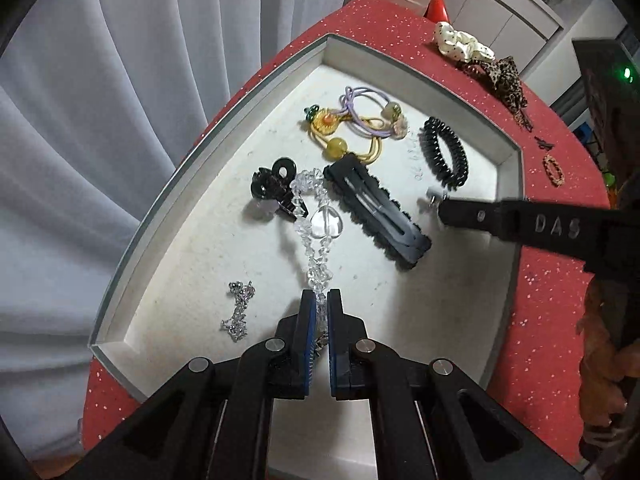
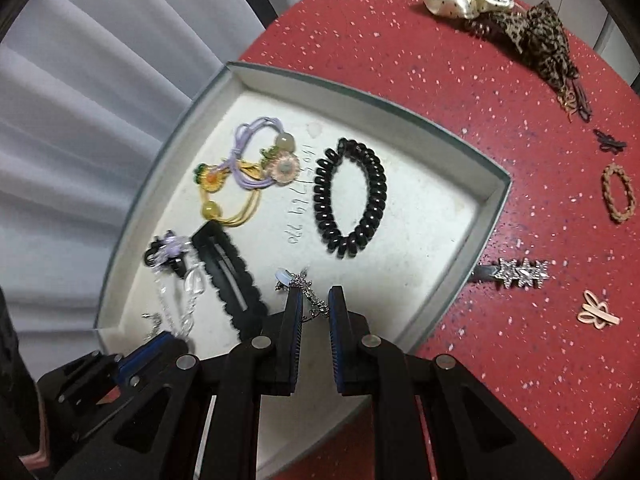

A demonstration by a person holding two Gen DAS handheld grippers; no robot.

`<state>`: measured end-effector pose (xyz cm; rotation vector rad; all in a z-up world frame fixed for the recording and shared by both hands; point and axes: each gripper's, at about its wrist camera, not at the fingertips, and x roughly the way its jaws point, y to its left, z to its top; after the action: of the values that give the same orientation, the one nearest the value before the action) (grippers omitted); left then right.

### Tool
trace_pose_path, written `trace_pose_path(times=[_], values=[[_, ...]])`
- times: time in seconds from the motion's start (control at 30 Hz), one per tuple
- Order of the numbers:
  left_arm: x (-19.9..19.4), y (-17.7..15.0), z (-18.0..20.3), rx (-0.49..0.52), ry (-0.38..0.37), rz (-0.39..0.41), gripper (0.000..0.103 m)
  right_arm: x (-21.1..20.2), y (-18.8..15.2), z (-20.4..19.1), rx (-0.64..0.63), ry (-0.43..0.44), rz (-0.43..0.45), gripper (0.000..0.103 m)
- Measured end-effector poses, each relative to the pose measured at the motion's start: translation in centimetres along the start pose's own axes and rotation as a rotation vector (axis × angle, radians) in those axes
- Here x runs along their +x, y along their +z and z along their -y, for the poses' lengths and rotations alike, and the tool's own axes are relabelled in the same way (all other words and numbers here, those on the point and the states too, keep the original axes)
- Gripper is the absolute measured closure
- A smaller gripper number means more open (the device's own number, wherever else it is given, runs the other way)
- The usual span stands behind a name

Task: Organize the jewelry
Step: 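Lower the bracelet into the tray and open both tools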

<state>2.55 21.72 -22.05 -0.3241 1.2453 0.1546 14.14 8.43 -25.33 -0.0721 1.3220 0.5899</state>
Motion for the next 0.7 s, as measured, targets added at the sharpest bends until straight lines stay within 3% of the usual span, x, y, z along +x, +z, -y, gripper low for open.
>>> trace_pose_path(times=[0.5,0.7], values=[[0.6,0.4,1.1,0.020,0.067,-0.035,0.096,1.2,0.8,-0.7,-0.025,-0.005,-0.003,0.088],[0.6,0.6,1.1,0.013,0.076,-0.044,0.096,1.1,0.7,-0.3,-0.029,0.001,-0.010,0.077]])
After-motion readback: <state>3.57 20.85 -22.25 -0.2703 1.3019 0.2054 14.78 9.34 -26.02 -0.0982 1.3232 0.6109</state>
